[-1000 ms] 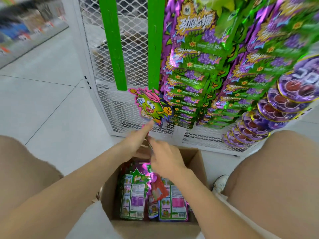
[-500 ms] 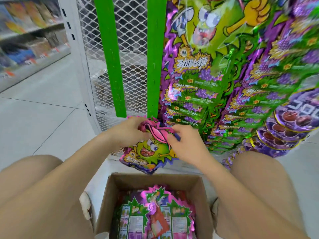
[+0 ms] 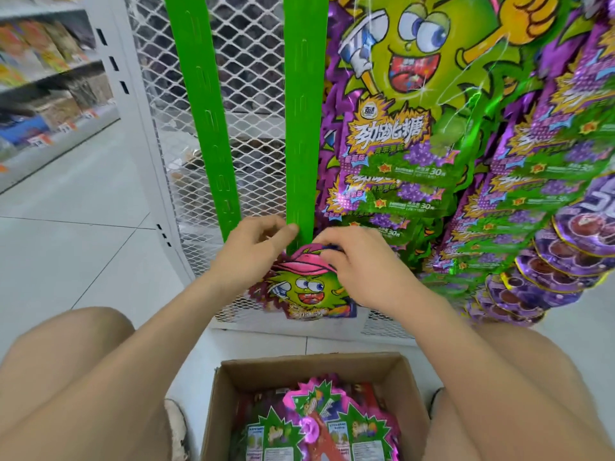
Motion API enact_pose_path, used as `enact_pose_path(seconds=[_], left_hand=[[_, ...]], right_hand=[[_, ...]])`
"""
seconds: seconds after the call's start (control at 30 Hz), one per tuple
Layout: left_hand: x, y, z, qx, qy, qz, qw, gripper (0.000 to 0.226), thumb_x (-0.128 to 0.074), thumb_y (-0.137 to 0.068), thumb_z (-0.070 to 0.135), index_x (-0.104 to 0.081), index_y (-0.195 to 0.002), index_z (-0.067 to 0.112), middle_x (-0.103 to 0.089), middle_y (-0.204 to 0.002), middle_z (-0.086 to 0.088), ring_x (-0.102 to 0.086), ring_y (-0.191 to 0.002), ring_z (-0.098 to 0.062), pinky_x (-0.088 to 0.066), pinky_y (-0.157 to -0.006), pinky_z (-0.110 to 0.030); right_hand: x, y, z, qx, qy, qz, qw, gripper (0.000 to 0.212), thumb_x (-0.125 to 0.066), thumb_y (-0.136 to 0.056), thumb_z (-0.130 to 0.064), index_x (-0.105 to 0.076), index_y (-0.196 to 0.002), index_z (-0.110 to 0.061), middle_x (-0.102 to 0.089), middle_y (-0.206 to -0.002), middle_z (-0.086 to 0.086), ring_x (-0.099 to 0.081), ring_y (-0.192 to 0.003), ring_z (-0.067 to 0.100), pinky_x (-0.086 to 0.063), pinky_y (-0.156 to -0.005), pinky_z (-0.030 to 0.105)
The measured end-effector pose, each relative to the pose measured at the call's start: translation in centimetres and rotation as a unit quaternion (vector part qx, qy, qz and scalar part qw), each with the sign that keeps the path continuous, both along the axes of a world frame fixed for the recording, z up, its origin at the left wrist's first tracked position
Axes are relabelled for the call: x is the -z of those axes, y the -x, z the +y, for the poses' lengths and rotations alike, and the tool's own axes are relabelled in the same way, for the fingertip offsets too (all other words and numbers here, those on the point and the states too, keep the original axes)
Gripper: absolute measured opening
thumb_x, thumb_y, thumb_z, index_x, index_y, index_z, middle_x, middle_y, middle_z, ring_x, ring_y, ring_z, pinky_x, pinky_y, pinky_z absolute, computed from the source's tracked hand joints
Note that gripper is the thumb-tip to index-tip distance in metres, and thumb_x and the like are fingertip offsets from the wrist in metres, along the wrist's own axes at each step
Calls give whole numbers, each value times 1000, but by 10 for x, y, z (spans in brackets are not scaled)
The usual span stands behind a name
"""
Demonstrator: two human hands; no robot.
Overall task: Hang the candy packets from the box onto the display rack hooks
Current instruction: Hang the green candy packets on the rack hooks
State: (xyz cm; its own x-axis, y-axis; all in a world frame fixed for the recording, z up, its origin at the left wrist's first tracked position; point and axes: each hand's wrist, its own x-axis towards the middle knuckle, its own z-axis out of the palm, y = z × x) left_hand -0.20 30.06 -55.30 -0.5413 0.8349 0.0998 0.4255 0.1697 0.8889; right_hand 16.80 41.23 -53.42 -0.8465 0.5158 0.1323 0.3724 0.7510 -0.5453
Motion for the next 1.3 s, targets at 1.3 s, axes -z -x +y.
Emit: enact_pose_path(seconds=[1.3], left_hand=[[-23,-32,-46,44,48,-100,993,31,-66,-99,51,-84,-100,26,-83,-93,3,-79,-96,-18,-58,-100,-47]], right_hand=[[10,-9,-46,125,-1,178,976,18,-66,-96,-25,-57,-111,-30,-68,-99,-10,-65,-100,17,-53,-83,39]])
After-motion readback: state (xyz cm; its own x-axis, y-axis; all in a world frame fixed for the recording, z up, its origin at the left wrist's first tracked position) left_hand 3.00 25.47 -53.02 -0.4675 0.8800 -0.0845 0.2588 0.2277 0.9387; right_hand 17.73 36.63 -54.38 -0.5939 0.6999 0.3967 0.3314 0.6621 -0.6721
